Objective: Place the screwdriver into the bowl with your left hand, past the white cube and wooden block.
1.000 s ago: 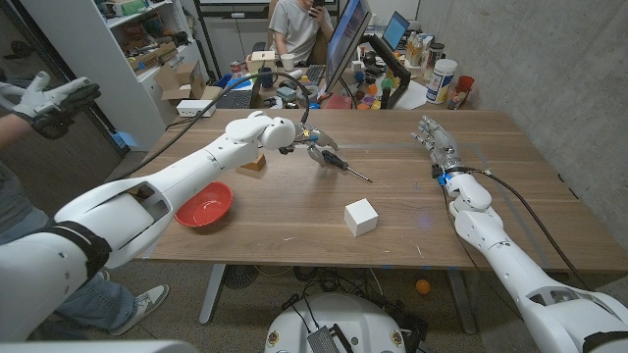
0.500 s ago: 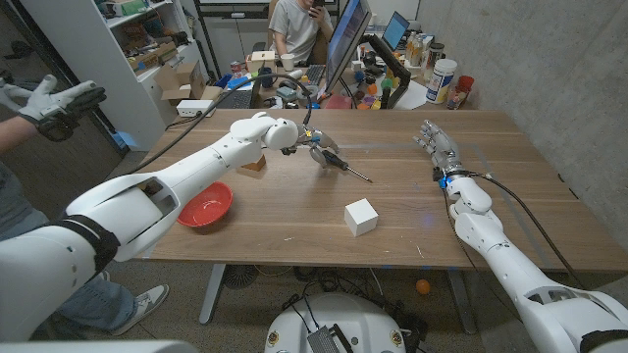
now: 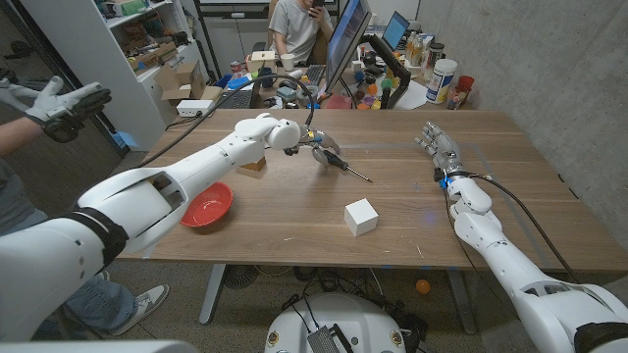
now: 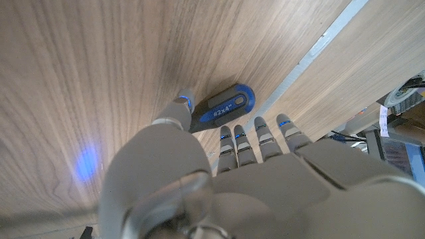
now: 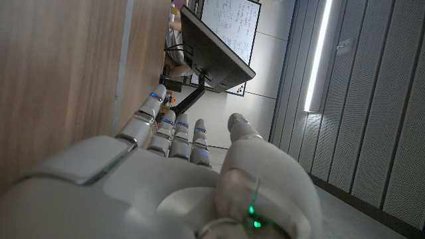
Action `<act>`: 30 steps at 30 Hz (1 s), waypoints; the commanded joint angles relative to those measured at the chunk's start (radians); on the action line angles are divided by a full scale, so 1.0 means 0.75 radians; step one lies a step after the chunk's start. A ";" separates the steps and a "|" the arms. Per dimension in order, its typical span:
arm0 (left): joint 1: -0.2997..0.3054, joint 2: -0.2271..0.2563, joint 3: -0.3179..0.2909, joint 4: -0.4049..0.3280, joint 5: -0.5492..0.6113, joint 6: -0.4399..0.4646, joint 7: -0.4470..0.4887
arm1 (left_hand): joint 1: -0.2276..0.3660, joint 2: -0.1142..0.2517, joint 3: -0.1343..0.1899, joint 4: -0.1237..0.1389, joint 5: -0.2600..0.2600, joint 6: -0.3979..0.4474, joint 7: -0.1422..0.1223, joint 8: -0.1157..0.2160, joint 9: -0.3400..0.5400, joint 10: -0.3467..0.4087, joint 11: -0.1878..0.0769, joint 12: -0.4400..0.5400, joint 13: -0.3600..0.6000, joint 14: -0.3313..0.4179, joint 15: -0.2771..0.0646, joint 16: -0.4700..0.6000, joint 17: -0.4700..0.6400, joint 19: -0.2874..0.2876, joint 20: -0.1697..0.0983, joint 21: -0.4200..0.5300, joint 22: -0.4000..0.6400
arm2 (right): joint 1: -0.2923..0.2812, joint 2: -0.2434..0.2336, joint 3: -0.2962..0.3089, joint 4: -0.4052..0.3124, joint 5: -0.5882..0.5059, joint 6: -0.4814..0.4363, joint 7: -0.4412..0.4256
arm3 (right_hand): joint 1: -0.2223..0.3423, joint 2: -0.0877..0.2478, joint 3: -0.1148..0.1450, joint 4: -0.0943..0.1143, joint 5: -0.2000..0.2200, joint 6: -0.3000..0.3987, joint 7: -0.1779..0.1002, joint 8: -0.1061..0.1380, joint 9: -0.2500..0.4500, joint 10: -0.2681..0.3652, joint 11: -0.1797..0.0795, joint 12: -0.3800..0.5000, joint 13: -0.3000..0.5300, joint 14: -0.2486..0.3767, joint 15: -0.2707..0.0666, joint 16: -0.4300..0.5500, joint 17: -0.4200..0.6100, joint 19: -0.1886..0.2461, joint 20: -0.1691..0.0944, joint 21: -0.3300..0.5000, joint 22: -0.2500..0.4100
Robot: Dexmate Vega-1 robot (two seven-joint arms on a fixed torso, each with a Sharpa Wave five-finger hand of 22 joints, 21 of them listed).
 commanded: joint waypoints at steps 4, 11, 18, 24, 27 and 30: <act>-0.021 -0.032 0.045 0.049 0.051 0.032 0.084 | 0.023 -0.001 -0.002 -0.001 0.005 0.019 -0.003 0.006 0.002 0.020 -0.005 0.007 -0.001 0.017 -0.001 0.005 0.005 0.011 0.003 0.006 0.007 | 0.053 0.031 0.020 0.119 0.004 0.085 0.026 | -0.014 0.003 0.003 -0.003 0.007 0.010 0.001 -0.008 0.001 0.012 0.002 0.011 -0.003 0.013 -0.002 0.007 -0.002 0.006 0.003 -0.004 0.005; -0.017 -0.036 0.061 0.055 0.076 0.059 0.113 | 0.029 -0.002 -0.004 -0.003 0.005 0.040 -0.009 0.011 0.002 0.039 -0.008 0.012 -0.002 0.029 0.001 0.007 0.005 0.018 0.005 0.008 0.007 | 0.035 0.013 0.024 0.052 -0.017 0.121 0.002 | -0.017 0.000 0.002 -0.003 0.007 0.012 0.001 -0.007 0.001 0.017 0.002 0.013 -0.004 0.016 -0.003 0.007 -0.004 0.008 0.003 -0.004 0.005; -0.003 -0.020 0.097 0.017 0.163 0.105 0.160 | 0.041 0.001 -0.006 -0.004 0.005 0.064 -0.020 0.015 0.002 0.069 -0.020 0.021 -0.003 0.061 -0.009 0.013 0.005 0.030 0.002 0.010 0.007 | 0.042 0.018 0.028 0.063 -0.009 0.130 0.002 | -0.018 -0.002 0.002 -0.004 0.008 0.015 0.003 -0.007 0.001 0.018 0.002 0.013 -0.005 0.018 -0.004 0.006 -0.007 0.009 0.003 -0.005 0.005; 0.009 -0.022 0.097 0.014 0.170 0.115 0.157 | 0.047 0.000 -0.008 -0.005 0.005 0.080 -0.022 0.018 0.003 0.085 -0.025 0.026 -0.003 0.080 -0.017 0.017 0.004 0.040 -0.003 0.012 0.007 | 0.052 0.028 0.028 0.090 0.000 0.135 0.011 | -0.019 -0.002 0.004 -0.004 0.009 0.015 0.001 -0.008 0.001 0.018 0.003 0.013 -0.006 0.018 -0.004 0.006 -0.009 0.010 0.002 -0.006 0.005; 0.012 -0.025 0.096 0.021 0.167 0.116 0.158 | 0.051 0.000 -0.009 -0.006 0.005 0.096 -0.023 0.022 0.003 0.093 -0.027 0.028 -0.004 0.086 -0.020 0.017 0.004 0.046 -0.005 0.013 0.006 | 0.058 0.034 0.030 0.109 0.003 0.140 0.016 | -0.020 -0.002 0.004 -0.004 0.009 0.015 0.001 -0.008 0.001 0.018 0.002 0.013 -0.007 0.018 -0.003 0.006 -0.010 0.009 0.003 -0.007 0.005; 0.023 -0.028 0.093 0.024 0.170 0.128 0.183 | 0.078 0.007 -0.011 -0.008 0.006 0.156 -0.033 0.033 0.004 0.154 -0.038 0.045 -0.005 0.159 -0.049 0.032 0.004 0.094 -0.040 0.026 0.006 | 0.062 0.038 0.031 0.121 0.005 0.144 0.019 | -0.020 -0.002 0.004 -0.004 0.009 0.015 0.001 -0.008 0.001 0.018 0.001 0.013 -0.007 0.017 -0.003 0.005 -0.011 0.009 0.004 -0.007 0.005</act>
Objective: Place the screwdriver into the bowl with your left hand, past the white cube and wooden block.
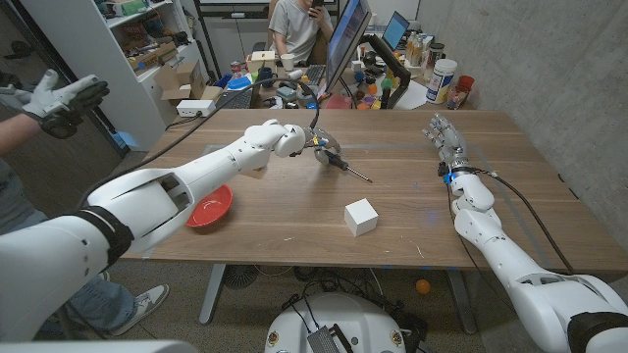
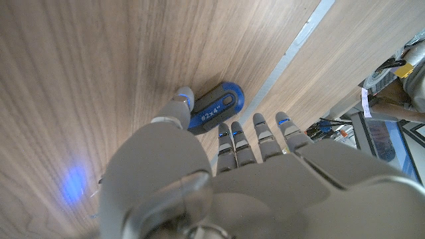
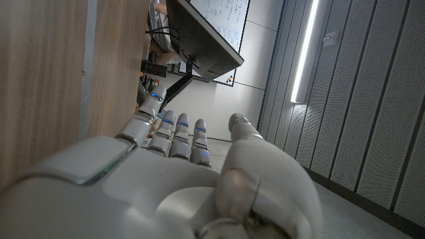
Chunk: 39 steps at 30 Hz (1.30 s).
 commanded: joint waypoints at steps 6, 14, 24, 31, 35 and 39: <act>0.089 -0.017 -0.018 -0.032 0.042 0.147 0.157 | 0.236 0.016 -0.044 -0.010 0.002 0.498 -0.003 0.102 0.006 0.630 -0.106 0.141 -0.026 0.631 -0.203 0.148 0.004 0.579 -0.229 0.173 0.012 | 0.009 0.014 0.008 0.031 0.015 0.009 0.004 | -0.009 -0.003 0.003 -0.004 0.009 0.014 0.000 -0.009 0.001 0.017 -0.003 0.014 -0.002 0.009 0.003 0.005 0.000 0.008 0.004 -0.004 0.005; 0.150 -0.007 -0.055 -0.070 0.029 0.221 0.317 | 0.372 0.091 -0.034 -0.009 0.038 1.043 -0.030 0.279 0.016 1.191 -0.149 0.273 0.018 1.221 -0.343 0.271 0.000 0.990 -0.312 0.372 0.022 | -0.007 0.002 0.006 -0.003 0.015 -0.016 0.003 | -0.012 -0.004 0.001 -0.003 0.009 0.014 0.000 -0.009 0.001 0.018 -0.002 0.014 -0.003 0.009 0.005 0.005 -0.001 0.007 0.005 -0.005 0.005; 0.163 0.009 -0.053 -0.111 0.023 0.255 0.270 | 0.363 0.085 -0.038 0.001 0.040 1.046 -0.018 0.280 0.015 1.205 -0.140 0.274 0.035 1.214 -0.327 0.240 -0.004 0.954 -0.293 0.368 0.021 | -0.012 -0.007 -0.001 -0.029 0.011 -0.035 0.010 | -0.014 -0.005 -0.001 -0.004 0.009 0.014 -0.001 -0.010 0.001 0.018 -0.002 0.014 -0.004 0.010 0.006 0.006 -0.003 0.007 0.006 -0.006 0.005; 0.182 0.037 -0.066 -0.159 0.026 0.271 0.272 | 0.360 0.085 -0.039 0.004 0.041 1.048 -0.019 0.280 0.014 1.201 -0.141 0.270 0.041 1.206 -0.326 0.230 -0.001 0.942 -0.287 0.366 0.020 | -0.028 -0.013 -0.008 -0.062 0.004 -0.050 0.001 | -0.014 -0.005 -0.001 -0.005 0.009 0.015 -0.001 -0.010 0.001 0.018 -0.003 0.014 -0.005 0.011 0.007 0.006 -0.004 0.007 0.006 -0.007 0.005; 0.195 0.054 -0.080 -0.189 0.030 0.281 0.279 | 0.359 0.087 -0.040 0.005 0.042 1.048 -0.020 0.280 0.014 1.198 -0.143 0.267 0.045 1.206 -0.322 0.227 0.002 0.935 -0.284 0.366 0.020 | -0.036 -0.016 -0.010 -0.081 0.000 -0.053 -0.010 | -0.014 -0.004 -0.001 -0.006 0.010 0.014 0.000 -0.011 0.001 0.019 -0.002 0.014 -0.005 0.011 0.008 0.006 -0.005 0.008 0.007 -0.007 0.005; 0.203 0.066 -0.090 -0.218 0.031 0.290 0.260 | 0.358 0.088 -0.041 0.007 0.042 1.046 -0.018 0.280 0.014 1.197 -0.143 0.265 0.048 1.201 -0.320 0.223 0.004 0.932 -0.282 0.366 0.019 | -0.043 -0.018 -0.014 -0.102 -0.005 -0.057 -0.019 | -0.015 -0.003 -0.001 -0.006 0.010 0.014 0.000 -0.011 0.001 0.018 -0.002 0.013 -0.006 0.010 0.007 0.006 -0.006 0.008 0.006 -0.008 0.005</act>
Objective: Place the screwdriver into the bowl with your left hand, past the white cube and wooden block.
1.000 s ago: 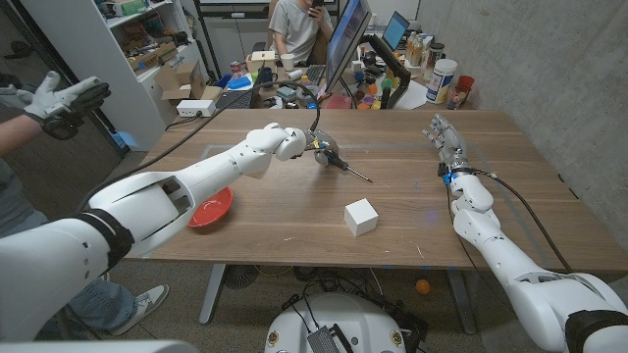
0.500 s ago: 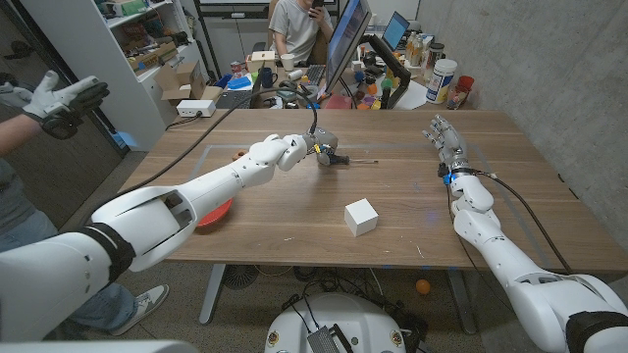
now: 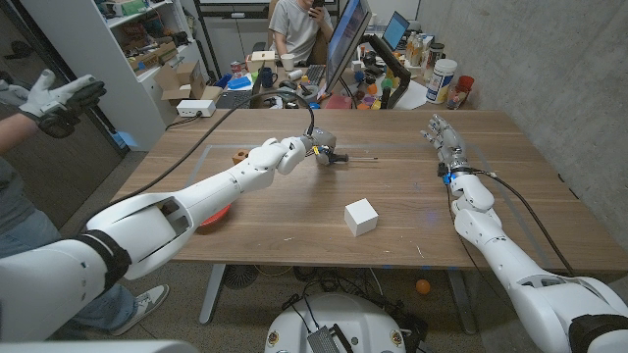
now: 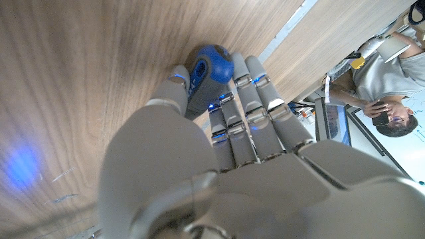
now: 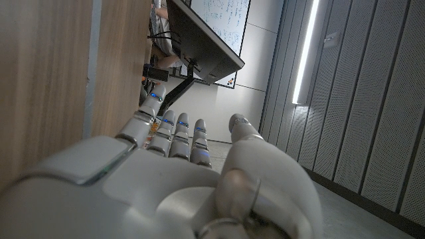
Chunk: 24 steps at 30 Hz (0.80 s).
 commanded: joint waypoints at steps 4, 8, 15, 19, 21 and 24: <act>0.048 0.050 -0.051 -0.121 -0.010 0.057 -0.048 | 0.079 0.095 0.008 0.013 0.015 0.298 -0.133 0.069 0.003 0.242 -0.234 -0.002 0.009 0.089 -0.165 -0.005 0.006 -0.012 0.001 -0.002 0.004 | -0.030 -0.012 -0.012 -0.075 -0.018 -0.021 -0.032 | -0.008 0.004 -0.002 -0.006 0.010 0.015 0.001 0.000 0.001 0.011 0.005 0.003 0.000 0.006 0.002 0.006 -0.001 0.008 0.006 -0.003 0.005; 0.073 0.067 -0.079 -0.165 -0.034 0.069 -0.059 | 0.083 0.095 0.007 0.011 0.016 0.299 -0.130 0.070 0.002 0.238 -0.230 -0.006 0.014 0.067 -0.159 -0.017 0.008 -0.029 0.008 -0.006 0.003 | -0.045 -0.018 -0.014 -0.109 -0.024 -0.027 -0.047 | -0.008 0.004 -0.002 -0.007 0.010 0.015 0.000 -0.001 0.001 0.010 0.002 0.003 0.000 0.006 0.001 0.007 -0.001 0.009 0.007 -0.003 0.005; 0.148 0.114 -0.155 -0.264 -0.089 0.088 -0.010 | 0.088 0.096 0.002 0.010 0.015 0.298 -0.131 0.069 0.002 0.236 -0.232 -0.010 0.020 0.053 -0.153 -0.021 0.016 -0.059 0.017 -0.015 0.002 | -0.071 -0.027 -0.018 -0.170 -0.038 -0.033 -0.082 | -0.009 0.006 -0.002 -0.008 0.010 0.015 0.000 -0.001 0.001 0.012 0.003 0.003 -0.001 0.005 0.000 0.007 -0.003 0.009 0.006 -0.004 0.005; 0.190 0.159 -0.189 -0.342 -0.105 0.091 -0.013 | 0.090 0.098 0.002 0.009 0.016 0.297 -0.127 0.069 0.002 0.236 -0.231 -0.011 0.022 0.050 -0.155 -0.023 0.018 -0.060 0.018 -0.014 0.002 | -0.089 -0.034 -0.021 -0.211 -0.047 -0.039 -0.104 | -0.008 0.006 -0.002 -0.008 0.010 0.016 0.001 -0.001 0.001 0.012 0.005 0.003 -0.002 0.005 -0.001 0.007 -0.004 0.009 0.007 -0.004 0.005; 0.216 0.188 -0.211 -0.385 -0.119 0.082 -0.008 | 0.091 0.098 0.001 0.009 0.015 0.297 -0.127 0.069 0.002 0.237 -0.231 -0.011 0.023 0.051 -0.154 -0.022 0.019 -0.061 0.018 -0.014 0.002 | -0.098 -0.036 -0.023 -0.231 -0.053 -0.040 -0.118 | -0.008 0.006 -0.002 -0.009 0.010 0.016 0.000 -0.001 0.001 0.011 0.004 0.003 -0.002 0.006 0.001 0.007 -0.004 0.009 0.006 -0.005 0.005; 0.262 0.231 -0.249 -0.457 -0.135 0.083 0.000 | 0.092 0.098 0.000 0.009 0.016 0.298 -0.128 0.069 0.002 0.237 -0.231 -0.012 0.025 0.054 -0.154 -0.022 0.019 -0.061 0.018 -0.014 0.002 | -0.110 -0.037 -0.027 -0.257 -0.060 -0.041 -0.132 | -0.009 0.006 -0.002 -0.009 0.010 0.016 0.000 -0.001 0.001 0.011 0.005 0.003 -0.002 0.006 0.000 0.008 -0.004 0.009 0.006 -0.005 0.005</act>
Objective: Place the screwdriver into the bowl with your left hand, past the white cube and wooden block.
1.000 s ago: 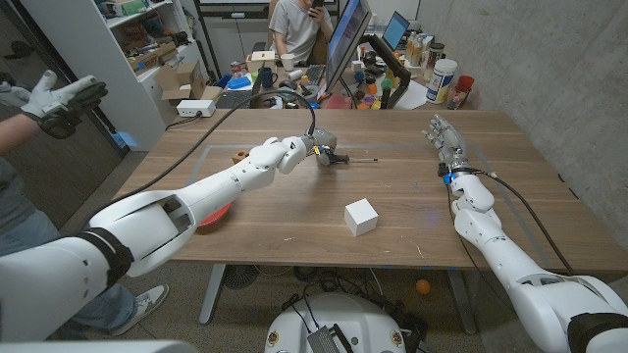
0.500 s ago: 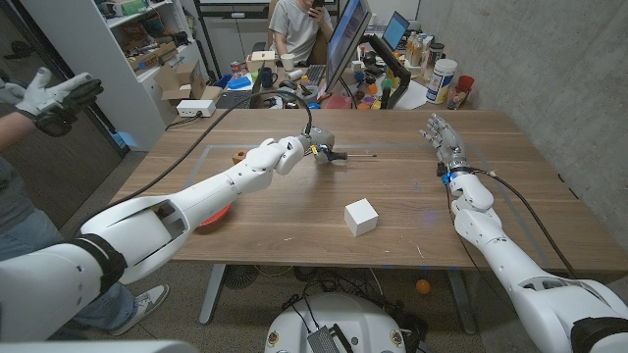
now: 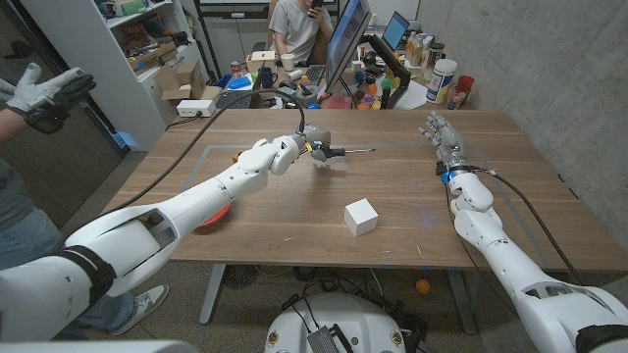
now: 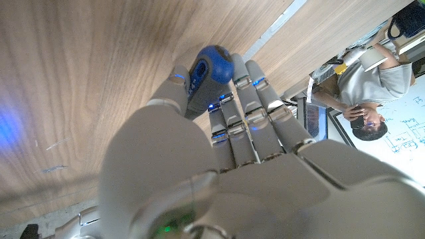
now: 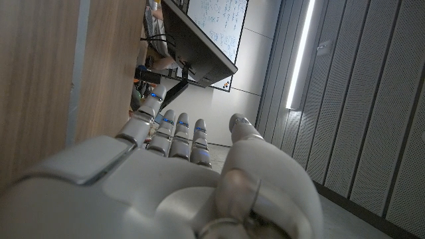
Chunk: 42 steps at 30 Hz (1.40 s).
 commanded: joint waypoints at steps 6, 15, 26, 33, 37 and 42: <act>0.205 0.188 -0.178 -0.321 -0.079 0.026 0.003 | 0.095 0.095 0.002 0.008 0.014 0.298 -0.129 0.067 0.004 0.238 -0.232 -0.003 0.008 0.077 -0.131 -0.007 0.004 -0.005 -0.001 -0.003 0.001 | -0.070 -0.015 -0.024 -0.160 -0.043 -0.021 -0.091 | -0.009 0.007 0.003 -0.004 0.005 0.016 0.000 -0.001 0.001 0.012 0.003 0.003 0.004 0.006 0.000 0.008 0.001 0.010 0.006 -0.001 0.005; 0.293 0.298 -0.273 -0.446 -0.114 0.025 -0.041 | 0.095 0.097 -0.001 0.010 0.015 0.296 -0.128 0.066 0.004 0.238 -0.229 -0.007 0.013 0.074 -0.129 -0.012 0.006 -0.006 0.001 -0.001 0.001 | -0.106 -0.018 -0.045 -0.243 -0.074 -0.039 -0.147 | -0.010 0.008 0.002 -0.004 0.005 0.017 0.000 -0.001 0.001 0.012 0.002 0.003 0.003 0.006 -0.001 0.009 0.000 0.010 0.006 -0.001 0.005; 0.395 0.382 -0.384 -0.573 -0.197 0.066 -0.107 | 0.103 0.101 -0.004 0.007 0.016 0.291 -0.121 0.065 0.004 0.239 -0.222 -0.010 0.021 0.076 -0.123 -0.011 0.013 0.005 0.005 0.008 0.002 | -0.121 -0.010 -0.080 -0.301 -0.122 -0.049 -0.212 | -0.010 0.008 0.001 -0.006 0.005 0.018 0.002 -0.001 0.001 0.017 0.005 0.004 0.002 0.006 0.000 0.009 -0.002 0.011 0.006 -0.002 0.005; 0.477 0.486 -0.477 -0.657 -0.284 -0.001 -0.093 | 0.106 0.102 -0.005 0.007 0.017 0.292 -0.116 0.065 0.004 0.239 -0.223 -0.013 0.025 0.072 -0.120 -0.014 0.013 0.000 0.007 0.009 0.003 | -0.137 -0.003 -0.088 -0.338 -0.158 -0.045 -0.280 | -0.011 0.009 0.001 -0.006 0.005 0.019 0.003 -0.001 0.001 0.018 0.003 0.005 0.001 0.007 0.000 0.010 -0.003 0.012 0.005 -0.002 0.005; 0.523 0.546 -0.524 -0.697 -0.318 -0.017 -0.106 | 0.106 0.103 -0.006 0.007 0.017 0.291 -0.115 0.065 0.004 0.242 -0.223 -0.013 0.026 0.072 -0.119 -0.014 0.014 -0.002 0.008 0.010 0.003 | -0.143 0.001 -0.092 -0.350 -0.176 -0.035 -0.309 | -0.011 0.009 0.001 -0.007 0.005 0.019 0.003 -0.001 0.001 0.018 0.005 0.005 0.001 0.007 0.001 0.010 -0.004 0.013 0.004 -0.002 0.005; 0.571 0.635 -0.583 -0.742 -0.373 -0.054 -0.151 | 0.107 0.104 -0.007 0.008 0.018 0.291 -0.114 0.065 0.004 0.241 -0.222 -0.015 0.029 0.072 -0.120 -0.016 0.014 -0.005 0.010 0.011 0.004 | -0.149 0.001 -0.097 -0.367 -0.196 -0.029 -0.339 | -0.011 0.010 0.000 -0.007 0.005 0.020 0.003 -0.001 0.001 0.018 0.005 0.004 0.001 0.007 0.000 0.011 -0.004 0.013 0.004 -0.003 0.005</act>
